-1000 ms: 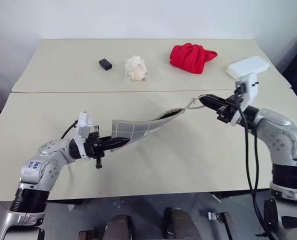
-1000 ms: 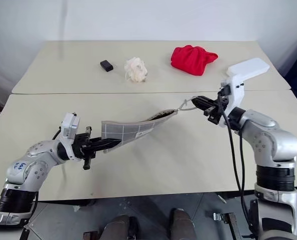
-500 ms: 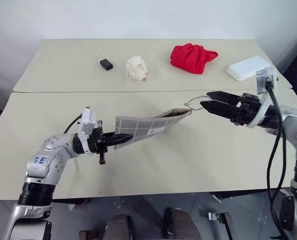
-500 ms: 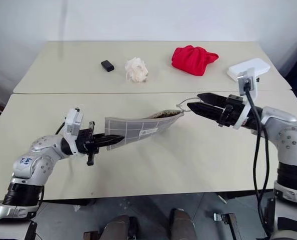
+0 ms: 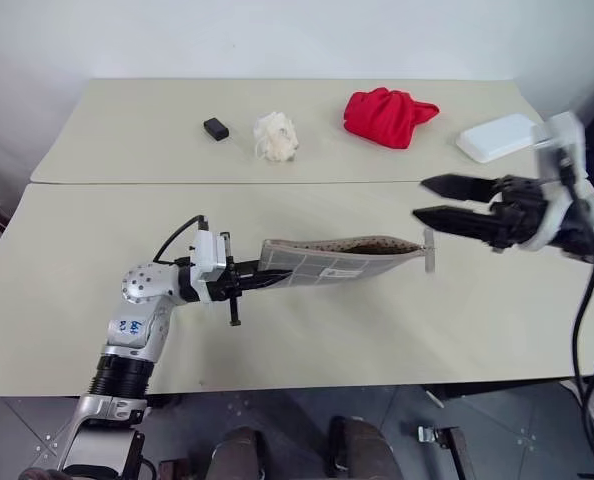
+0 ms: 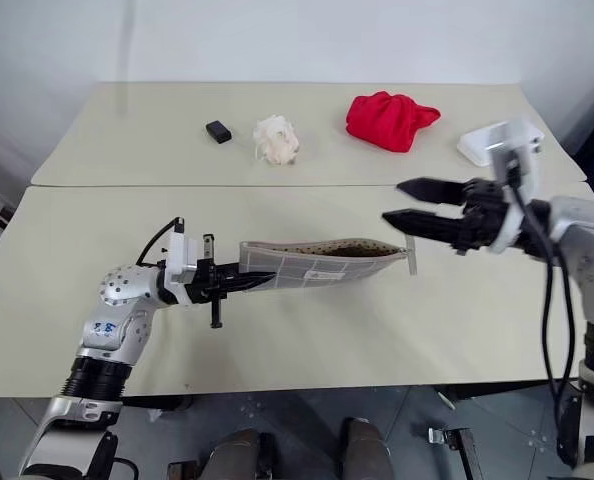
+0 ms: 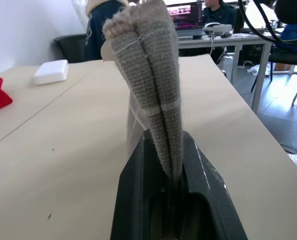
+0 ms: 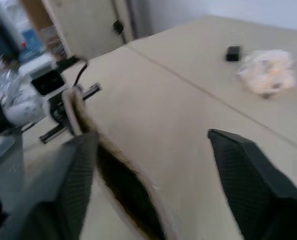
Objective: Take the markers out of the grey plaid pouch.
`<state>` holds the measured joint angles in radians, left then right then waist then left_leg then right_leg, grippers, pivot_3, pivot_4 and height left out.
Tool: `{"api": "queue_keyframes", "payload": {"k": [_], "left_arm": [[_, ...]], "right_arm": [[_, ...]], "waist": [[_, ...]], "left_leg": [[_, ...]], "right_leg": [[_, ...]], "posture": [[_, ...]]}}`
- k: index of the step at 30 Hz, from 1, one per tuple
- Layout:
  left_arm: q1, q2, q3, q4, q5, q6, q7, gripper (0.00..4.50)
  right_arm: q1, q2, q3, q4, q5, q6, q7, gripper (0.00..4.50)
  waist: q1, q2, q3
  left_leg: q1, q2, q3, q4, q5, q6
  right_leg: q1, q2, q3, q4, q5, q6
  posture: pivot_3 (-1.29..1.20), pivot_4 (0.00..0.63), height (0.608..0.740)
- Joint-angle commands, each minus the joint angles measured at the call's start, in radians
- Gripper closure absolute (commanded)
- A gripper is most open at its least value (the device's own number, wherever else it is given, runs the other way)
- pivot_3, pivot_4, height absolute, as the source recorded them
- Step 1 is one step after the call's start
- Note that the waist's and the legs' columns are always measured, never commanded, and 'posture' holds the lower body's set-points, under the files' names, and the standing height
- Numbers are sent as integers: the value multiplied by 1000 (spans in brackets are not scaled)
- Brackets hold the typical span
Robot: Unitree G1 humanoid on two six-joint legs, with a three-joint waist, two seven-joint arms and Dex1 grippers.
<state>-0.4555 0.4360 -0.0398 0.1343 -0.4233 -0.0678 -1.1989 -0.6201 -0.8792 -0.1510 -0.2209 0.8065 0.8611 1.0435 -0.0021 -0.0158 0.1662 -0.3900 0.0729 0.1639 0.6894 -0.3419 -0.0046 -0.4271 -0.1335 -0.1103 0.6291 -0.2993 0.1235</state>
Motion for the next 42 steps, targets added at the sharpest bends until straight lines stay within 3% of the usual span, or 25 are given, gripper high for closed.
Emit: {"api": "queue_keyframes", "payload": {"k": [1, 7, 20, 33, 36, 42], "left_arm": [[-10, -13, 0, 16, 10, -42, -8, 4500], [-14, -22, -7, 45, 24, -62, -6, 4500], [-3, -25, -9, 49, 34, -68, 0, 4500], [31, -31, -11, 21, 36, -65, 25, 4500], [34, -33, -13, 19, 37, -67, 28, 4500], [42, -35, -16, 14, 38, -70, 35, 4500]], "right_arm": [[-17, -26, 64, -112, -41, -5, -11, 2368], [-30, -36, 110, -185, -77, -26, -7, 4449], [1, -49, 294, -193, -301, -87, -21, 4479], [-87, 6, 412, -283, -439, 120, -222, 4479], [-99, -4, 434, -298, -445, 138, -210, 3889], [-100, -13, 441, -324, -456, 152, -214, 1984]], "waist": [[1, 0, 0], [8, 0, 0], [3, 0, 0], [0, 0, 0], [1, 0, 0], [0, 0, 0]], "left_leg": [[0, 0, 0, 0, 0, 0], [-3, 0, -2, 5, -1, 2], [-2, 0, -2, 6, -2, 3], [-2, 1, -2, 7, -2, 3], [-2, 1, -2, 8, -2, 3], [-3, 1, -2, 8, -2, 3]], "right_leg": [[0, 0, 0, 0, 0, 0], [1, -1, -1, 0, 0, 1], [1, -1, -1, 0, 0, 1], [1, -1, -1, 1, 0, 1], [1, 0, -1, 2, 0, 1], [1, -1, -1, 2, 0, 1]], "posture": [[0, 150, 740], [0, 150, 740], [0, 150, 740], [0, 150, 740], [0, 150, 740], [0, 150, 740]]}}
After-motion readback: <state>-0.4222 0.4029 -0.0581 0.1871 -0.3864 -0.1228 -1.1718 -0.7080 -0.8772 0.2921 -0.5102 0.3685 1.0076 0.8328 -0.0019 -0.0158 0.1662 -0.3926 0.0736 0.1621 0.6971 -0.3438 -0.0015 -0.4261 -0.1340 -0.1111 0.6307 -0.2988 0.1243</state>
